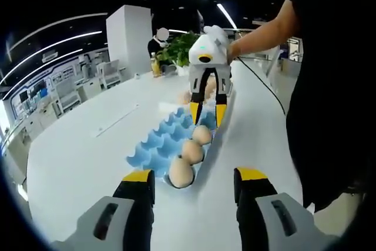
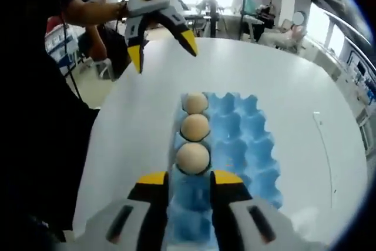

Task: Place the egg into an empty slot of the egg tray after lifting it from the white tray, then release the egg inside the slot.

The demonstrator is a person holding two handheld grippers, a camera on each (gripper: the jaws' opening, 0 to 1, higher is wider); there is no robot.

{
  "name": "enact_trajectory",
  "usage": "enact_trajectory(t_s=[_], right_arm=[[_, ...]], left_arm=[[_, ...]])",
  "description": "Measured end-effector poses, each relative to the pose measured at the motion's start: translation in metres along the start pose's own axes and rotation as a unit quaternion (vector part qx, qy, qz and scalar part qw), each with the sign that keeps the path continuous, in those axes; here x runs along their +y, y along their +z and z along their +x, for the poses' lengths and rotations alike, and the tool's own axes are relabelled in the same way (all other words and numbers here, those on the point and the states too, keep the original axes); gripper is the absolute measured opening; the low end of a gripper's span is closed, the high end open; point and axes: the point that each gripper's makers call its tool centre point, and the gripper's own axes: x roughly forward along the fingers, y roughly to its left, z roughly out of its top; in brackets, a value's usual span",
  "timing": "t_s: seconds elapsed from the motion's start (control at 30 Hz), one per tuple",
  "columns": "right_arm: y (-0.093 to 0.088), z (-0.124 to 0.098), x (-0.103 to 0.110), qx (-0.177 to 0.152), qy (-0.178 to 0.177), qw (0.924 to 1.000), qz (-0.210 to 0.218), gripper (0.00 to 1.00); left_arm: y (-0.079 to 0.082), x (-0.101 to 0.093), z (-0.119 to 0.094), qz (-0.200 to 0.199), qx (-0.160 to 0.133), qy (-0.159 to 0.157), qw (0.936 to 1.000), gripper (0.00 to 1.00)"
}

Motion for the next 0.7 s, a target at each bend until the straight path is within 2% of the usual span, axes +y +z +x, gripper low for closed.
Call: enact_trajectory(t_s=[0.2, 0.4, 0.7], right_arm=[[-0.005, -0.008, -0.003, -0.006, -0.011, 0.9999, 0.011, 0.31], [-0.008, -0.012, -0.003, -0.010, -0.019, 0.9997, 0.012, 0.39], [-0.013, -0.017, -0.002, -0.014, -0.024, 0.9995, 0.018, 0.44]], left_arm=[[0.001, 0.000, 0.001, 0.001, 0.000, -0.002, 1.0000, 0.55], [0.002, -0.001, 0.001, 0.001, 0.000, -0.002, 1.0000, 0.54], [0.004, 0.000, 0.001, 0.003, -0.002, -0.001, 1.0000, 0.54]])
